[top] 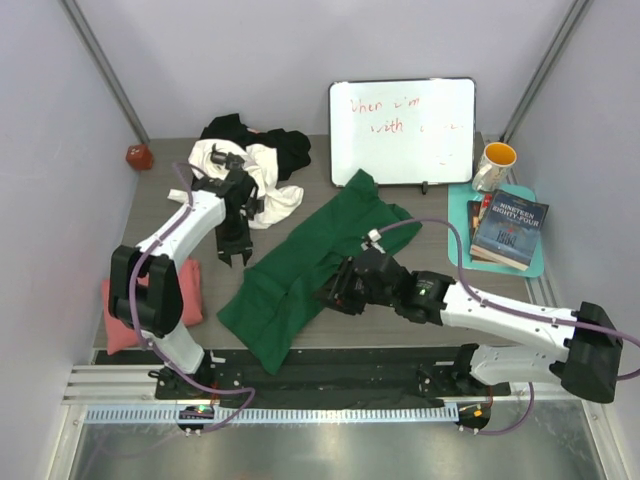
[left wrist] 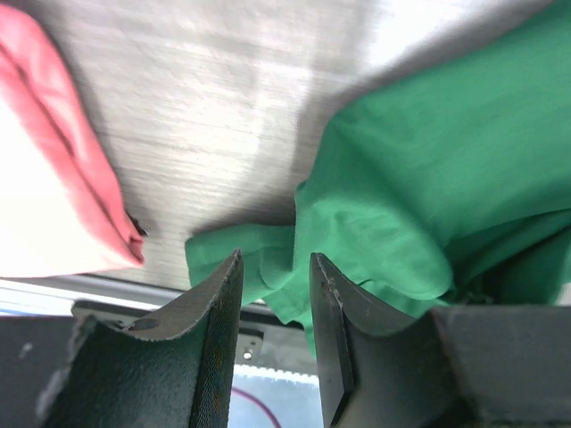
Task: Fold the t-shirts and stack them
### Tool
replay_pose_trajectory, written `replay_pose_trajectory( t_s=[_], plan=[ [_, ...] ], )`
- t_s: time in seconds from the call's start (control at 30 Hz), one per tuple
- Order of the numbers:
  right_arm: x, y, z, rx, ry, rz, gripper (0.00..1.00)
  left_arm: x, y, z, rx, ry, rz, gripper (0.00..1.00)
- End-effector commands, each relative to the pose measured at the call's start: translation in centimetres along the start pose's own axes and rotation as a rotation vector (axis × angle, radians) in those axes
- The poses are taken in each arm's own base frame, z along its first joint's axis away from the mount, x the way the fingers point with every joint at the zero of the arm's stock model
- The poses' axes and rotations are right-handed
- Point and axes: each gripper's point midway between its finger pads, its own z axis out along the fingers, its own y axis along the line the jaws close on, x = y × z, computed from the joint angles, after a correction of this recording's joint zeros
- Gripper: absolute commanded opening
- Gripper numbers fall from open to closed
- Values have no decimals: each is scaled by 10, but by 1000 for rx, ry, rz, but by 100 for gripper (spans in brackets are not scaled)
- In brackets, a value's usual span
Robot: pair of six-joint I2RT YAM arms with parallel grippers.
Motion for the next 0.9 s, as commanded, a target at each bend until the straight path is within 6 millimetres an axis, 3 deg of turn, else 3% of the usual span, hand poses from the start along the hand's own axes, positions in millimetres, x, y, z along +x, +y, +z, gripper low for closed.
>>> replay_pose_trajectory(
  t_s=[0.0,0.07,0.2,0.23,0.27,0.33,0.37,0.4,0.47,0.63,0.8,0.87],
  plan=[
    [-50,-47,-8,231,-149,-105,40,-17,-2,-30,29,-103,6,37],
    [-78,-52,-8,272,-208,-166,39,-24,-10,-38,77,-128,1,37],
    [-138,-46,-6,353,-310,-280,37,-25,-48,-52,250,-139,78,36],
    [-149,-55,0,405,-304,-327,37,-25,-53,-51,248,-137,101,36],
    [-167,-49,-2,433,-343,-347,37,-26,-62,-54,252,-148,131,36],
    [-197,-58,0,509,-374,-364,37,-28,-72,-48,235,-139,164,36],
    [-211,-50,-3,523,-393,-397,36,-25,-80,-46,235,-130,184,35],
    [-229,-55,-7,549,-415,-384,36,-23,-85,-41,235,-113,198,35],
    [-248,-59,-1,588,-406,-395,31,-21,-99,-27,227,-82,231,30],
    [-284,-92,7,709,-383,-374,26,-13,-120,0,192,-32,292,24],
    [-288,-127,21,769,-311,-342,22,-8,-126,38,145,29,322,21],
    [-286,-134,24,783,-289,-343,22,-6,-127,47,134,49,327,15]
  ],
)
